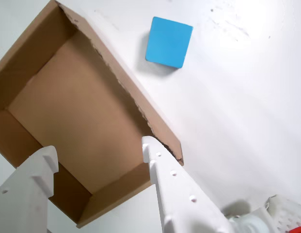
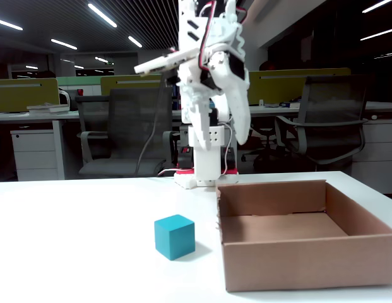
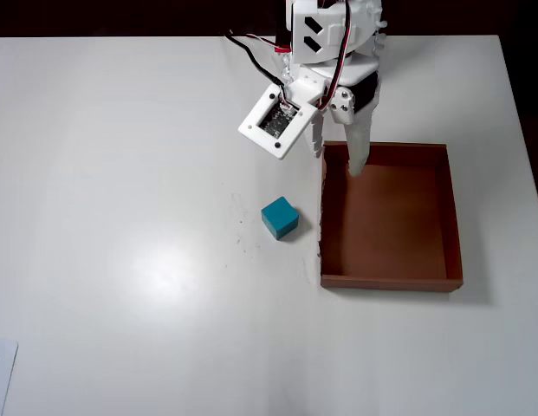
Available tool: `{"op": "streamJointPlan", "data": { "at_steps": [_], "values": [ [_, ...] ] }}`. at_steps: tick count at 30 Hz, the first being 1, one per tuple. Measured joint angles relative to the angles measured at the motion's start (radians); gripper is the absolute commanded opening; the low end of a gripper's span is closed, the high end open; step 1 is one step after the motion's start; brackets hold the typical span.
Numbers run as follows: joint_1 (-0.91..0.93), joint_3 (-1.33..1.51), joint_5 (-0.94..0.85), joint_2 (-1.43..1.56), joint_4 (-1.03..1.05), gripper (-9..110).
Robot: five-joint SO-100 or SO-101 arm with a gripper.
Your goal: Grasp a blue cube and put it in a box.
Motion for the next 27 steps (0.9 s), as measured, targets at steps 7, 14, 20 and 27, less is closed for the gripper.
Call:
{"op": "streamJointPlan", "data": {
  "at_steps": [7, 14, 20, 27],
  "values": [
    [0.101, -0.106, 0.018, -0.175, 0.009, 22],
    [0.155, -0.123, 0.018, -0.307, -0.017, 27],
    [0.183, -0.126, 0.018, -0.403, -0.034, 29],
    [0.192, -0.126, 0.018, -0.497, -0.094, 30]
  ]
}}
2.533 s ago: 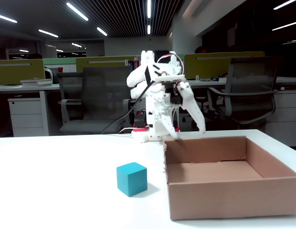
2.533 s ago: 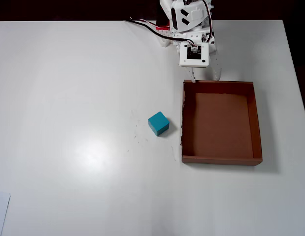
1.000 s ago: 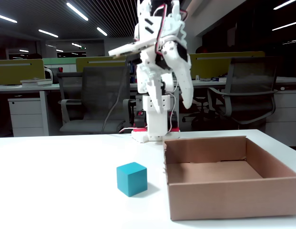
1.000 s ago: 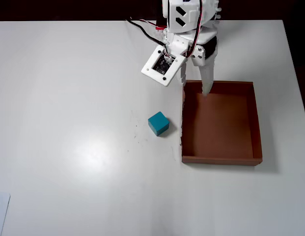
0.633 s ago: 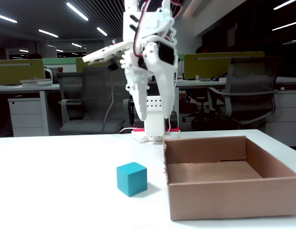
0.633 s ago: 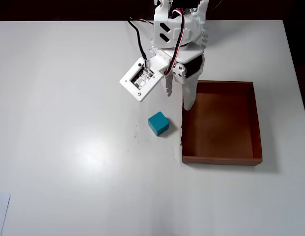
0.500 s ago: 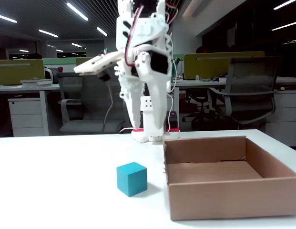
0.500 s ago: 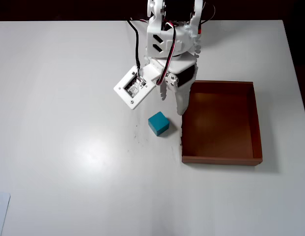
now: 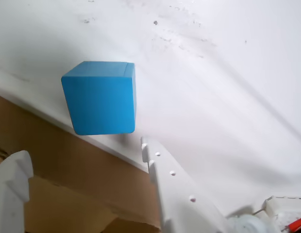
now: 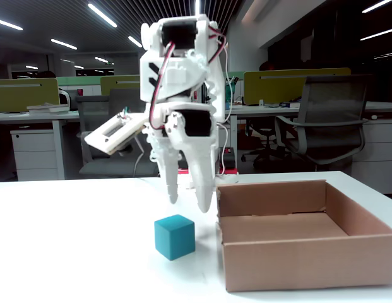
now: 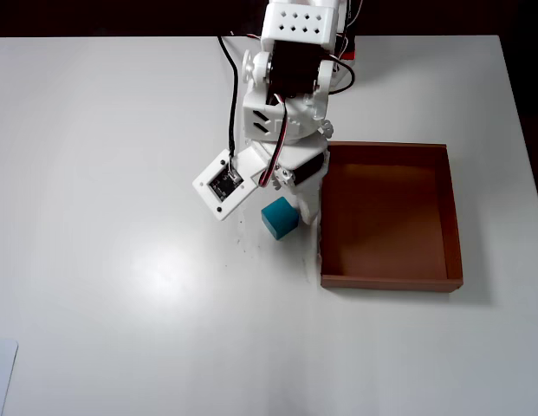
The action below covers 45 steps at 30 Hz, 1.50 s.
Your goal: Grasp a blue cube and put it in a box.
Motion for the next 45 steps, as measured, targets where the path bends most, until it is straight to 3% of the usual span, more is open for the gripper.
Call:
{"op": "streamJointPlan", "data": {
  "at_steps": [45],
  "values": [
    [-0.003, -0.034, 0.037, -0.184, -0.114, 16]
  ]
}}
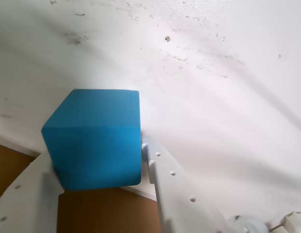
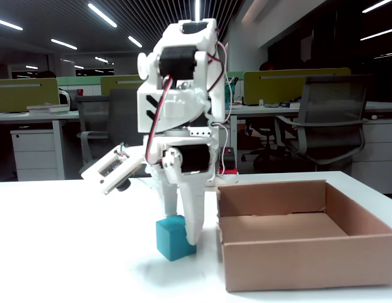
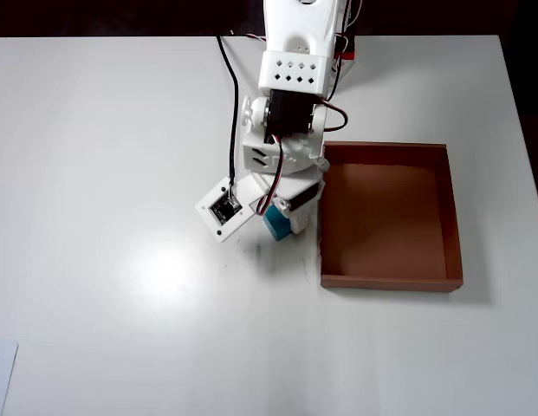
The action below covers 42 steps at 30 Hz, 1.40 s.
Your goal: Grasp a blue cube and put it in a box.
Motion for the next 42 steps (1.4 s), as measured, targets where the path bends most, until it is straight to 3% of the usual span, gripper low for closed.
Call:
{"op": "streamJointPlan", "data": {
  "at_steps": [11, 25, 34, 42],
  "values": [
    [0.006, -0.012, 0.0, -0.006, -0.002, 13],
    [-0.025, -0.153, 0.0, 0.129, 0.164, 14],
    [-0.15, -0.218, -0.021, 0.305, 0.279, 14],
    [-0.295, -0.252, -0.156, 0.359, 0.304, 15]
  ]
}}
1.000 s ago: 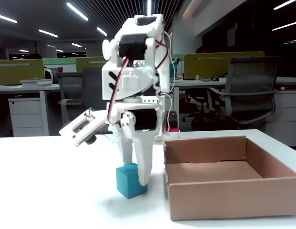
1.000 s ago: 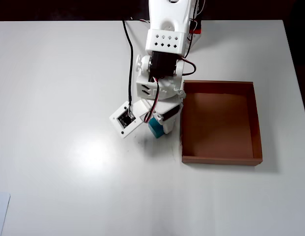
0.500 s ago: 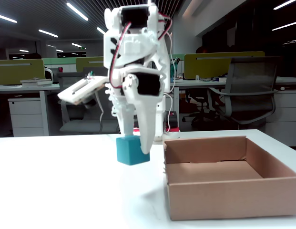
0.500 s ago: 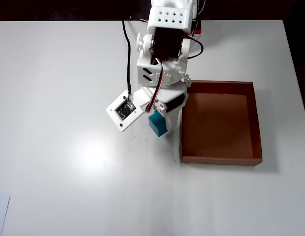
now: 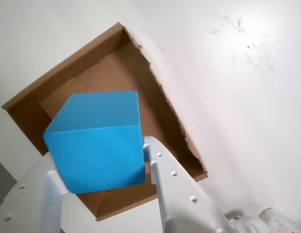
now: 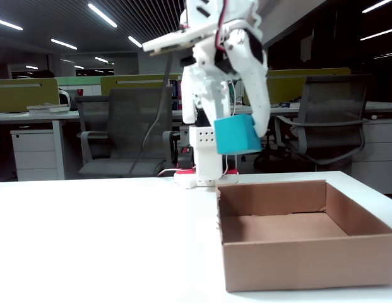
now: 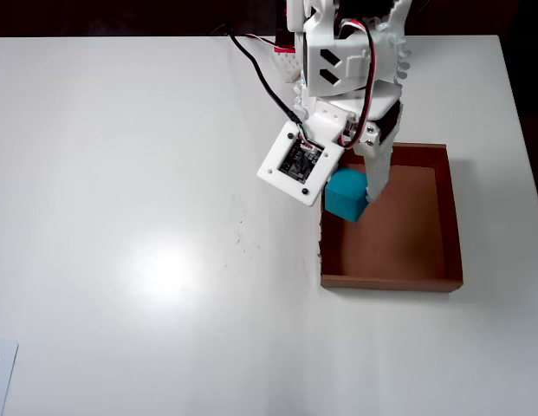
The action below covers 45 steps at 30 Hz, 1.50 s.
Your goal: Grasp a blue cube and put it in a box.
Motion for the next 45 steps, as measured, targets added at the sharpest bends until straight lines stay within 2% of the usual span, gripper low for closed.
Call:
{"op": "streamJointPlan", "data": {
  "at_steps": [8, 15, 29, 45],
  "values": [
    [-0.124, -0.043, -0.126, -0.026, 0.043, 15],
    [-0.198, -0.043, -0.169, -0.123, 0.055, 15],
    [-0.235, -0.041, -0.172, -0.344, -0.02, 14],
    [-0.244, 0.118, -0.147, -0.453, -0.206, 14]
  ]
}}
